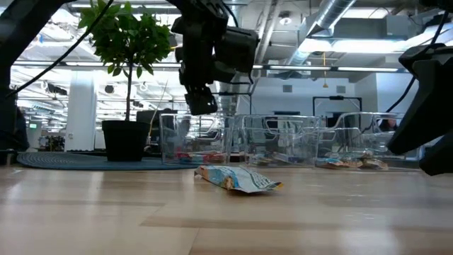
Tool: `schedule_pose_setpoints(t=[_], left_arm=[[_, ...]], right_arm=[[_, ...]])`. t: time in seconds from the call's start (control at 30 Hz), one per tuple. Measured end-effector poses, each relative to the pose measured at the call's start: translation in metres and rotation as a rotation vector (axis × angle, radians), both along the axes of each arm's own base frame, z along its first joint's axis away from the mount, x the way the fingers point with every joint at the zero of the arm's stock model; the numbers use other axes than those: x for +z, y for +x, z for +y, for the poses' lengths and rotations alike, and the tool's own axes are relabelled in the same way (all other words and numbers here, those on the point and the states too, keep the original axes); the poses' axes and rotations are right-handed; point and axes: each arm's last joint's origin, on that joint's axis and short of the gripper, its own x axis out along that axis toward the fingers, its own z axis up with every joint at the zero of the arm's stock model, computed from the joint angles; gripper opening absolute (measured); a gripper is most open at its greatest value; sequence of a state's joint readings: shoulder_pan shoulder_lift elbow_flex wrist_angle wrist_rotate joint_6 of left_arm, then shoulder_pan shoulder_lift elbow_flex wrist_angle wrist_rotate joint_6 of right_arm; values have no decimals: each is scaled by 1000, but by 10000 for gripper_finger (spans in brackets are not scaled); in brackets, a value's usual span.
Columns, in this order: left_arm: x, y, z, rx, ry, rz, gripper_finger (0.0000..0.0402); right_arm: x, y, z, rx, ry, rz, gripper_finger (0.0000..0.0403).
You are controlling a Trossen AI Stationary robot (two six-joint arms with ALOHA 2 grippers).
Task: Pick and place Granola Bars by type
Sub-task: Put the yellow granola bar into the right transparent bin
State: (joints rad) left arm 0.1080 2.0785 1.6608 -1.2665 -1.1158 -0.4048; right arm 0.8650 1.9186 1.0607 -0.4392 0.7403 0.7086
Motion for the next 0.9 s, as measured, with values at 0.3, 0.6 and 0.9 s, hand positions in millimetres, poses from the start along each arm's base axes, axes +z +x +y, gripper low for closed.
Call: schedule_pose_setpoints(t=[0.3, 0.6, 0.9], left_arm=[[24, -3, -64, -183, 79, 53, 167], [41, -38, -161, -355, 122, -96, 167], [13, -101, -258, -583, 105, -284, 167]], right_arm=[[0, 13, -12, -58, 10, -11, 170], [2, 34, -30, -157, 44, -73, 170], [10, 74, -52, -220, 216, -188, 185]])
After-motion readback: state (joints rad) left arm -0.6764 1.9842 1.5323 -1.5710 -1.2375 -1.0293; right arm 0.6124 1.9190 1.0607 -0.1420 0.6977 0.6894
